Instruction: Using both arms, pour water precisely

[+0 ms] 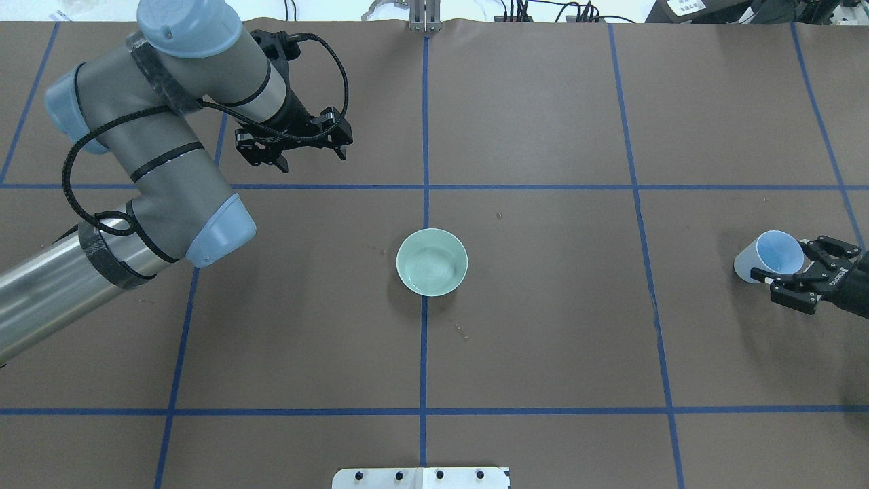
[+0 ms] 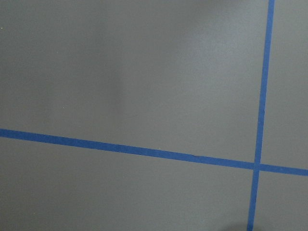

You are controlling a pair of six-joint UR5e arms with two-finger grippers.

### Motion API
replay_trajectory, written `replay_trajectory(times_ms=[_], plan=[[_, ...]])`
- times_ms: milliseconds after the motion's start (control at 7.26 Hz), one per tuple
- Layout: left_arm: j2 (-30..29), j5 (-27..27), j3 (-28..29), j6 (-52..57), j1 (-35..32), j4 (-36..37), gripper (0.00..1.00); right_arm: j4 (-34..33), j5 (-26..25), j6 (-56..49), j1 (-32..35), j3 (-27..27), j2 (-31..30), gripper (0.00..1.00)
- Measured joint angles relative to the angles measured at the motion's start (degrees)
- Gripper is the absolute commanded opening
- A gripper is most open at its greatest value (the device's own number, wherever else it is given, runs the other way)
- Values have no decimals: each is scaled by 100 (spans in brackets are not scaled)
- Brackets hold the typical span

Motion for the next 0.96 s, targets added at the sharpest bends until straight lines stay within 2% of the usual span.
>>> replay_trajectory(times_ms=[138, 276, 965], plan=[[3, 0, 0, 0, -4, 1, 100, 19, -1, -3, -1, -23, 14, 47], [3, 0, -1, 0, -10, 1, 100, 34, 2, -4, -2, -28, 25, 40], [46, -54, -78, 45, -145, 7, 100, -109, -45, 63, 6, 236, 383, 22]])
